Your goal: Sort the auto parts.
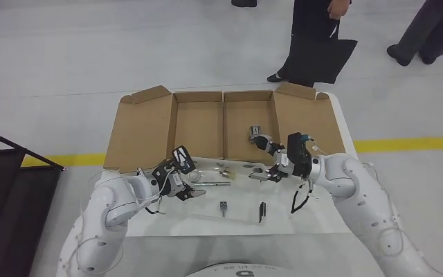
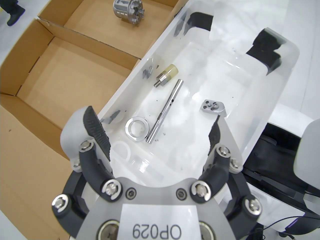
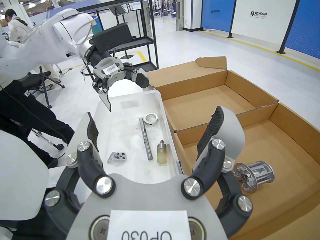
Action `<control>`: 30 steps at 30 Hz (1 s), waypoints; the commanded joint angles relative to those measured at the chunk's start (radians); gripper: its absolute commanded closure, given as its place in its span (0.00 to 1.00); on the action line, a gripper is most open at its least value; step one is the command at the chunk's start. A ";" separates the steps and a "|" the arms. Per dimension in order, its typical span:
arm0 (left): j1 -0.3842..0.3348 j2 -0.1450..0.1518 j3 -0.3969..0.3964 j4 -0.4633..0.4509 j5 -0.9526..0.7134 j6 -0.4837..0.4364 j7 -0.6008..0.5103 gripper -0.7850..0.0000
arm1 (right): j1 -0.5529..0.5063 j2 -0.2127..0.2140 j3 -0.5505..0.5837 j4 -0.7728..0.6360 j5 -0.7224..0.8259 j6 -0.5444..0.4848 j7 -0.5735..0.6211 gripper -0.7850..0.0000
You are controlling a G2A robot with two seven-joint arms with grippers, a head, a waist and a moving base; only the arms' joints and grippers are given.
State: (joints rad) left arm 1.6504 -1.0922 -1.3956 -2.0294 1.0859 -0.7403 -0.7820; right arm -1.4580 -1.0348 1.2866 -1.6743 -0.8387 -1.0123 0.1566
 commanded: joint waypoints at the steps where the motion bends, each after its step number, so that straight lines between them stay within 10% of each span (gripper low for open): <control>1: 0.000 0.000 0.001 -0.001 0.004 0.001 0.001 0.00 | 0.000 0.000 0.000 0.000 0.000 0.000 0.000 0.00; 10: -0.024 0.018 0.025 0.055 0.029 -0.154 -0.002 0.02 | 0.000 0.000 0.000 0.000 0.000 0.000 0.000 0.00; 16: -0.104 0.026 0.065 0.130 -0.027 -0.213 -0.040 0.41 | 0.000 0.000 0.000 0.000 0.000 0.000 0.000 0.00; 21: -0.159 0.045 0.117 0.176 -0.086 -0.263 -0.035 0.52 | 0.000 0.000 0.000 0.000 0.000 0.000 0.000 0.00; 30: -0.265 0.103 0.244 0.214 -0.103 -0.179 -0.119 0.53 | 0.000 0.000 0.000 0.000 0.000 0.000 0.000 0.00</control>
State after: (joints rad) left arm 1.3966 -0.9916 -1.1599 -1.8156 0.9894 -0.9387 -0.8825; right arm -1.4580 -1.0348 1.2866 -1.6743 -0.8387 -1.0123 0.1566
